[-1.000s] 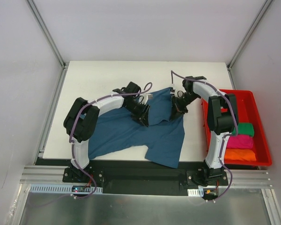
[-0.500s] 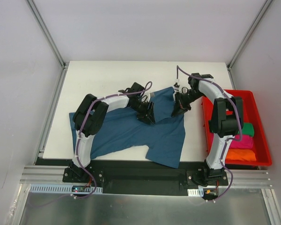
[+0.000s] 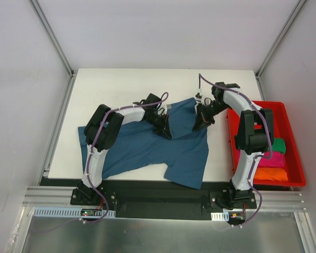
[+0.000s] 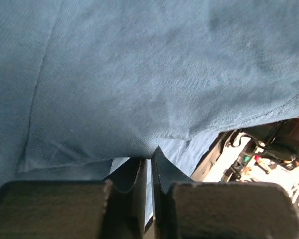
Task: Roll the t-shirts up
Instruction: Fold the T-shirt at the center of the board.
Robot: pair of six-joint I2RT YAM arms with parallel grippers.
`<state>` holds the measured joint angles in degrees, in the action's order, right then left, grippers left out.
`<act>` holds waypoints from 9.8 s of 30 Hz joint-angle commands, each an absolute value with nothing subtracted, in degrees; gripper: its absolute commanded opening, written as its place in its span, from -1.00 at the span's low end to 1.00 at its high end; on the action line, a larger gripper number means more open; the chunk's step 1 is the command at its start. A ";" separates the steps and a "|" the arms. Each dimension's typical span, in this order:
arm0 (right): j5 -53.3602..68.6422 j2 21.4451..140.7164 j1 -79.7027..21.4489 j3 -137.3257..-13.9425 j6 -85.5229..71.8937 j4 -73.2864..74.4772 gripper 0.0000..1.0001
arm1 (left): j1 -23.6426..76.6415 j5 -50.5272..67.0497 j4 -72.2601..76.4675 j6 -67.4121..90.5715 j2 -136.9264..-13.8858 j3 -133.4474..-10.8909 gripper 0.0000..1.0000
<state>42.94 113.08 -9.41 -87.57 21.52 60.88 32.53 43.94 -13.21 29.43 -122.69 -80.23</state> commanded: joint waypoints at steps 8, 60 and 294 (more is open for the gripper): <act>42.71 108.46 -9.93 -85.00 17.59 62.32 -0.99 | 29.36 45.71 -22.14 21.73 -114.00 -82.17 -1.00; 9.78 142.20 -14.59 -134.82 38.49 54.94 -0.88 | -0.95 7.66 -46.76 -18.10 -108.28 -79.10 -1.00; 9.49 121.36 -30.58 -110.48 59.85 49.75 0.04 | -9.93 32.43 -50.45 -8.61 -80.69 -76.65 0.03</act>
<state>8.91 119.66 -29.91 -106.32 58.59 48.60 -9.13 30.09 -49.12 -10.04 -83.66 -78.35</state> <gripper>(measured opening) 0.523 0.515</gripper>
